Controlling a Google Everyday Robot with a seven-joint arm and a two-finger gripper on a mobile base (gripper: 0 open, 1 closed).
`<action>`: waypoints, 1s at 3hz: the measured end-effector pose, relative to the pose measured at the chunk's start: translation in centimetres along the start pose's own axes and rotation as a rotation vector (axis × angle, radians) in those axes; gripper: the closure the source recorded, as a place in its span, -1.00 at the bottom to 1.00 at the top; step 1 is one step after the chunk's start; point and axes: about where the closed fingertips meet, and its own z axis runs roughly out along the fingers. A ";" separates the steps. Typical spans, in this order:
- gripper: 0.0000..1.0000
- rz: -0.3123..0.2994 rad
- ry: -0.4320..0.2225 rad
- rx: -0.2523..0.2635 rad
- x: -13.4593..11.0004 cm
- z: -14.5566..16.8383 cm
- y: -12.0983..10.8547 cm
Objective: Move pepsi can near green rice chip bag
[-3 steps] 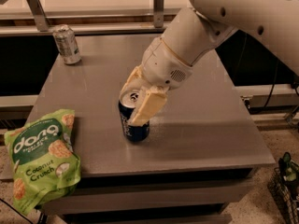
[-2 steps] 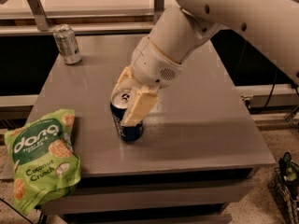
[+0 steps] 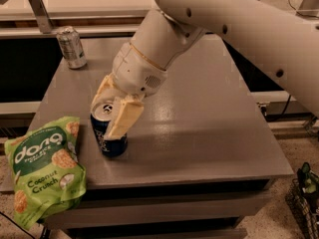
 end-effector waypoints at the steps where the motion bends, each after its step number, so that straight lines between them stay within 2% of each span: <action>1: 0.63 -0.042 -0.031 -0.026 -1.3 1.1 -0.1; 2: 0.17 -0.077 -0.029 -0.048 -2.1 1.8 -0.1; 3: -0.31 -0.080 -0.028 -0.047 -2.3 1.8 -0.1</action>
Offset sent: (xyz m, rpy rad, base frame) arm -0.0182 0.0325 -0.0012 0.0150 -0.0098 0.1414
